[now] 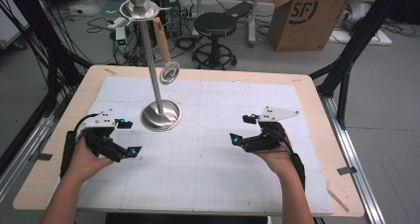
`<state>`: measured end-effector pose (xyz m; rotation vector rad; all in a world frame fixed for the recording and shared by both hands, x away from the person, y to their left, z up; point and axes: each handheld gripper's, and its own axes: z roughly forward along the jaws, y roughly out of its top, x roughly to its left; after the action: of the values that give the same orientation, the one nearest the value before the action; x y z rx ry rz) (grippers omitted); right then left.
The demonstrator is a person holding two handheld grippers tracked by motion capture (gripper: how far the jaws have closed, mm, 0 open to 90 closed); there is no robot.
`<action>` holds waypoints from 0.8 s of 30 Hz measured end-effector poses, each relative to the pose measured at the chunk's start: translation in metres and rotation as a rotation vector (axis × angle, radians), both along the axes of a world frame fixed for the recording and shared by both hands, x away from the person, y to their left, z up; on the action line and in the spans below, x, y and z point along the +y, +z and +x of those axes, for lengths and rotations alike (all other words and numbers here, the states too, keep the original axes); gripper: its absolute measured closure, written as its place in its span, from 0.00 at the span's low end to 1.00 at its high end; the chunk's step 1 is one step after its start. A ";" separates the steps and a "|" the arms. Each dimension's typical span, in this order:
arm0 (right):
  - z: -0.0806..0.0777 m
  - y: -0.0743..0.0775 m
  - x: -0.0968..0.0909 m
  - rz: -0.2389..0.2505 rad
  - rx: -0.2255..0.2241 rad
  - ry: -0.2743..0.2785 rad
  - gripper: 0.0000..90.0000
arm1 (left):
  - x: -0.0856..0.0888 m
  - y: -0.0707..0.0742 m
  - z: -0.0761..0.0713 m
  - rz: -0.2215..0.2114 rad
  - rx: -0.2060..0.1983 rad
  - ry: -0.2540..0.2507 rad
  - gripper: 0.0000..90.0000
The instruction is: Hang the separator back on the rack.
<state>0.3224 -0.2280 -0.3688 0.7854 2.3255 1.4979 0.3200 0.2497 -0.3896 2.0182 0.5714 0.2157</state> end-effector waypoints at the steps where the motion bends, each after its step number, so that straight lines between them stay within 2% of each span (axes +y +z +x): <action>1: -0.002 -0.002 -0.001 0.000 0.005 -0.002 0.17 | 0.000 0.000 0.000 -0.002 0.000 0.000 0.02; 8: -0.007 -0.019 -0.001 -0.018 0.013 -0.024 0.16 | -0.001 0.000 -0.001 -0.010 -0.002 -0.008 0.02; 9: -0.007 -0.021 -0.002 -0.012 0.002 -0.026 0.16 | -0.001 0.000 -0.001 -0.007 -0.001 -0.010 0.02; 10: -0.007 -0.022 -0.002 -0.005 0.014 -0.026 0.16 | -0.002 -0.001 -0.001 -0.009 0.001 -0.008 0.02; 18: -0.009 -0.025 -0.007 0.015 0.030 -0.033 0.16 | 0.000 -0.002 -0.002 -0.019 0.005 -0.004 0.02; 24: -0.007 -0.026 -0.007 0.023 0.032 -0.028 0.16 | -0.001 -0.004 -0.001 -0.009 0.007 -0.003 0.02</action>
<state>0.3156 -0.2353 -0.3951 0.8502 2.3143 1.5138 0.3190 0.2486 -0.3938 2.0119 0.5728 0.2047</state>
